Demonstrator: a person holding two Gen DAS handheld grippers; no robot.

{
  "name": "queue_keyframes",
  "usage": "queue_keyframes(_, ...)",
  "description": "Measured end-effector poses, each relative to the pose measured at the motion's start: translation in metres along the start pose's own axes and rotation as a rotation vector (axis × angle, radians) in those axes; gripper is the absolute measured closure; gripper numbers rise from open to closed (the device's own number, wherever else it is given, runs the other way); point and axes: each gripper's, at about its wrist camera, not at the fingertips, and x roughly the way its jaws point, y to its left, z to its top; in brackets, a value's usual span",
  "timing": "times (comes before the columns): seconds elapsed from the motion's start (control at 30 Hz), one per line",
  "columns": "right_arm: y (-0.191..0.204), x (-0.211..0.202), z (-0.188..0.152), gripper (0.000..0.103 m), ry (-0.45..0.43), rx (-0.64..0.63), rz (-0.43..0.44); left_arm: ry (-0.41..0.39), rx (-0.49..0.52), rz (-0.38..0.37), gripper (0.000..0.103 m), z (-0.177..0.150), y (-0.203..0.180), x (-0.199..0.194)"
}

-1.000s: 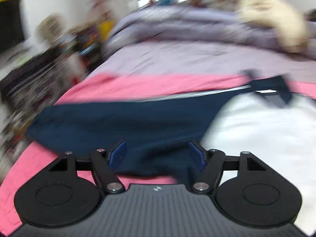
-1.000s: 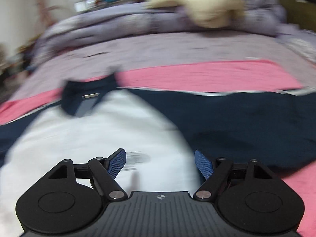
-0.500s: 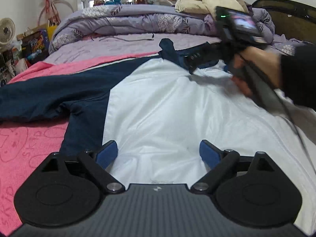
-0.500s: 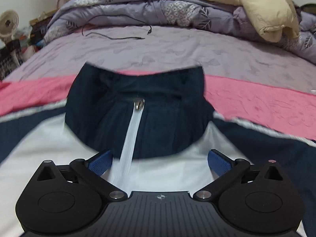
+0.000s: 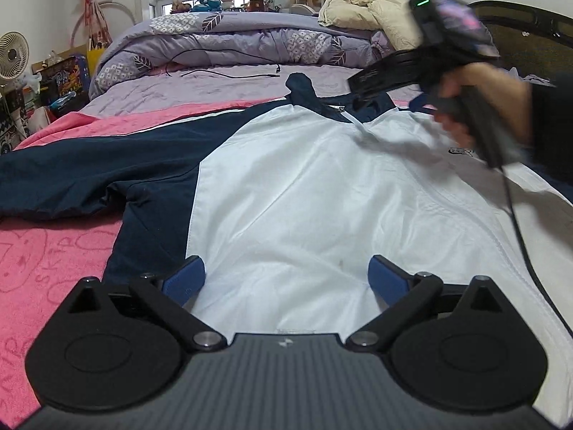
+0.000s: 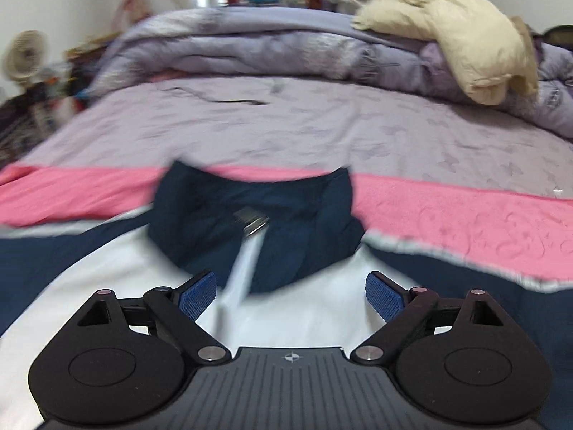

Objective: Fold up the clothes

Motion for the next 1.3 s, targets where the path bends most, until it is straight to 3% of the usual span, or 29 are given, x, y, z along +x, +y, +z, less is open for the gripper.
queue_keyframes(0.13, 0.041, 0.000, -0.023, 0.020, 0.092, -0.114, 0.100, -0.007, -0.003, 0.002, 0.003, -0.001, 0.000, -0.001)
queue_keyframes(0.17, 0.049, 0.014, -0.023, 0.016, 0.094, -0.133, 0.089, -0.011, -0.006, 0.001, 0.003, -0.002, 0.000, -0.002)
queue_keyframes(0.2, 0.052, 0.028, -0.020, 0.003, 0.058, -0.140, 0.068, -0.014, -0.010, 0.000, 0.003, -0.002, 0.001, -0.002)
queue_keyframes(0.37, 0.042, 0.106, 0.044, 0.000, 0.024, -0.035, 0.043, -0.023, -0.025, -0.002, 0.003, -0.003, 0.003, -0.002)
queue_keyframes(0.5, 0.042, 0.116, 0.069, 0.002, 0.065, -0.025, 0.038, -0.024, -0.028, -0.005, 0.002, -0.003, 0.003, -0.002)
queue_keyframes(0.57, 0.034, 0.094, 0.064, 0.011, 0.055, 0.003, 0.065, -0.024, -0.029, -0.006, 0.002, -0.003, 0.003, -0.003)
queue_keyframes(0.73, 0.014, -0.001, 0.019, 0.009, -0.035, -0.100, 0.168, -0.024, -0.030, -0.004, 0.002, -0.003, 0.002, -0.003)
queue_keyframes(0.8, 0.001, -0.028, -0.007, 0.009, -0.014, -0.154, 0.197, -0.023, -0.030, -0.004, 0.002, -0.003, 0.002, -0.003)
queue_keyframes(0.87, -0.021, -0.040, -0.029, 0.009, 0.035, -0.171, 0.159, -0.022, -0.029, -0.003, 0.001, -0.003, 0.002, -0.003)
queue_keyframes(0.9, -0.033, -0.045, -0.039, 0.009, 0.059, -0.176, 0.131, -0.022, -0.029, -0.003, 0.001, -0.003, 0.001, -0.003)
queue_keyframes(0.97, -0.075, -0.042, -0.056, 0.006, 0.102, -0.159, -0.024, -0.022, -0.029, -0.002, 0.001, -0.003, 0.001, -0.002)
queue_keyframes(1.07, -0.162, -0.044, -0.062, 0.001, 0.076, 0.033, -0.317, -0.020, -0.028, 0.000, 0.001, -0.002, 0.001, -0.002)
queue_keyframes(1.13, -0.194, -0.061, -0.058, 0.025, 0.076, 0.137, -0.472, -0.018, -0.026, 0.003, 0.000, -0.002, 0.000, -0.002)
queue_keyframes(1.17, -0.203, -0.072, -0.057, 0.025, 0.072, 0.163, -0.506, -0.017, -0.025, 0.004, 0.000, -0.002, 0.000, -0.002)
queue_keyframes(1.3, -0.166, -0.136, -0.084, 0.021, -0.042, 0.122, -0.189, -0.013, -0.019, 0.012, 0.000, -0.001, -0.001, -0.001)
